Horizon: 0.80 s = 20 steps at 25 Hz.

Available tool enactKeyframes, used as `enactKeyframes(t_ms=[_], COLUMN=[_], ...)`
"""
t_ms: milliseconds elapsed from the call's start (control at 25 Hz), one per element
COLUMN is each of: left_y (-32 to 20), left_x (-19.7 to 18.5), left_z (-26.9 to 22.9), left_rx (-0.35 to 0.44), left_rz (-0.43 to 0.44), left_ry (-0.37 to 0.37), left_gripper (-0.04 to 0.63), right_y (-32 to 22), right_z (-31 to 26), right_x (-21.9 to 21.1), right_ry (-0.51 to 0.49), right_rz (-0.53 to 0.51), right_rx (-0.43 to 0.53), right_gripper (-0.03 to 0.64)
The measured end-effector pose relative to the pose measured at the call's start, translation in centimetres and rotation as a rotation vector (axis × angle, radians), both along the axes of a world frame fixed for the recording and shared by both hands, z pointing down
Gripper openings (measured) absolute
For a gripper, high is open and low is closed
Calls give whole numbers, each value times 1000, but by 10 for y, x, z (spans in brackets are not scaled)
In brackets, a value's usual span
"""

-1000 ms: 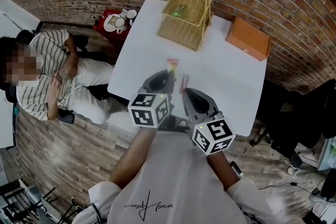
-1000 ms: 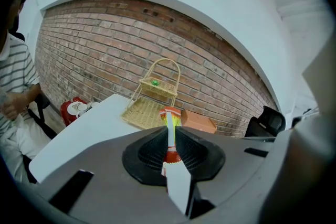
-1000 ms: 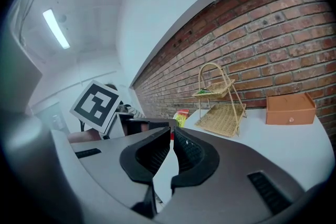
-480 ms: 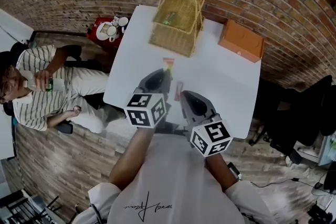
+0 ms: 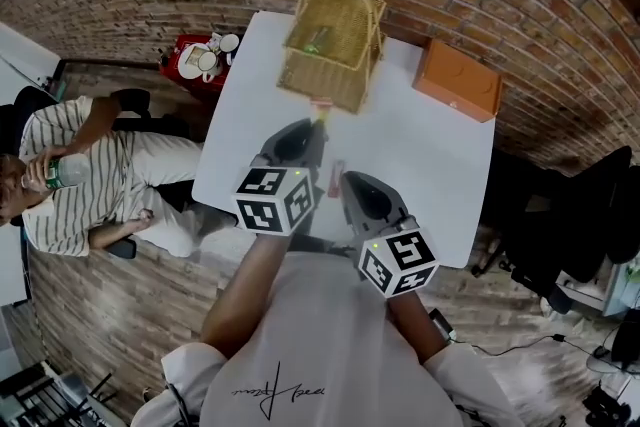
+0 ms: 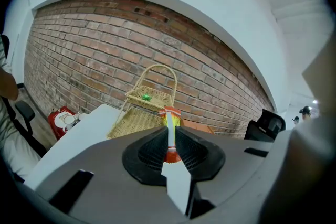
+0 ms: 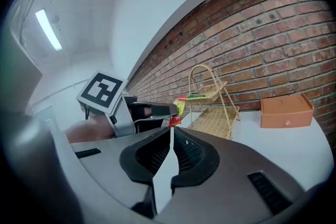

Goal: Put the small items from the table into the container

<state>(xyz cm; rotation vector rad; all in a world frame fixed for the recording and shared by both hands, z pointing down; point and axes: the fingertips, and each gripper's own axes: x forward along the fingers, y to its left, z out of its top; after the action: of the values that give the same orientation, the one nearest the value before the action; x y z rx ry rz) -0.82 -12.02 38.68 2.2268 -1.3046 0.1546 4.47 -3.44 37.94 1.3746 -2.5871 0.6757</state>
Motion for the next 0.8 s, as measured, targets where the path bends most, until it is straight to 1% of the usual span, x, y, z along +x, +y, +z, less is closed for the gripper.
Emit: enactKeyframes(t_ms=[360,600,800], left_y=[-19,-32,-46], left_x=[4,3,-2], left_z=[2,15,32], left_rx=[-10,-34,-70], left_rz=[10,8,2], left_ry=[-15,-29,-41], left_gripper=[48,48,48], right_y=[-13,-22,-32], right_z=[2,10,17], right_x=[4,7,7], right_ry=[-11,-17,-15], right_rz=[13,25,31], right_rx=[-13,-34,-60], right_gripper=[23,23,23])
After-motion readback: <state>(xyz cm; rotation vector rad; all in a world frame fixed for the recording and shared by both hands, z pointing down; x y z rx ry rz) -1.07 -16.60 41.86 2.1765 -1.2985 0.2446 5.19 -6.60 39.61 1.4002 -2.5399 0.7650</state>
